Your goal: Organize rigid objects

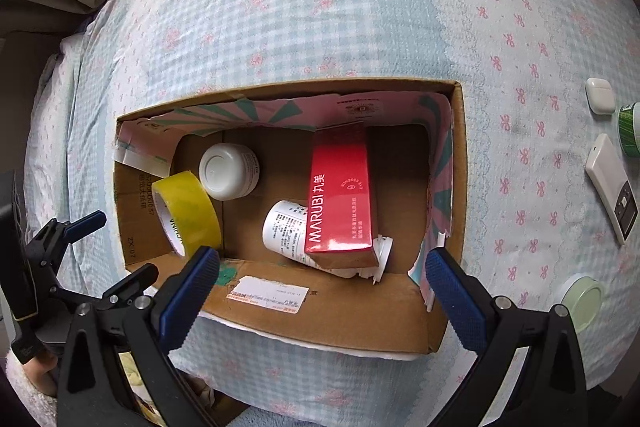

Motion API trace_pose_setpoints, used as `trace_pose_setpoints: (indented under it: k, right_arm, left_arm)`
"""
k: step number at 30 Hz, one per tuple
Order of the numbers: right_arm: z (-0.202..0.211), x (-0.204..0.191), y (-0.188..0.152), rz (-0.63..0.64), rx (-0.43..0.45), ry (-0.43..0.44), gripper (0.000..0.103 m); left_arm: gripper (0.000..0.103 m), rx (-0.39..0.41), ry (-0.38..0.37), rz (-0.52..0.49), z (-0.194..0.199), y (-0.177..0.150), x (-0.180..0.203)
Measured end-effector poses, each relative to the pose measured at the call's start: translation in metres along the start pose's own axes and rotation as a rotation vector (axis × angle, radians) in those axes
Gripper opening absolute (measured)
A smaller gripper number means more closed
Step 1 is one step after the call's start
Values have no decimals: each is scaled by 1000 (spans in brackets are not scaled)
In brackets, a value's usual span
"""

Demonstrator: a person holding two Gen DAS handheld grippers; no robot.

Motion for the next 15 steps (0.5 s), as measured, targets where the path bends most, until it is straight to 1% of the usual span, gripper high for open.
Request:
trace_pose_setpoints:
  k: [6,9,12,15]
  right_arm:
    - [36,-11,-21,22,63,-42,103]
    - [58,-15,-38,37,102,-70,103]
    - [78,-15,-56,30,146,-92,103]
    - [97,-10,-75,19,198,-92,103]
  left_arm:
    - [103,80,-13,39,39,-20,1]
    - [103,136,-16,59,64,-31,5]
    - [103,189,-7,70,87,-43,13]
    - [103,238,6,76,106,-52,27]
Point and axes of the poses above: each gripper's, at about its wrist camera, not at the fingertips, and z roughly against the way its jaws point, x to its right, y to its top, the point moved 7 cm from there along -z, roughly the way its jaws point, and after that the axes turned 14 degrees about -x, right-handed, at the moved point
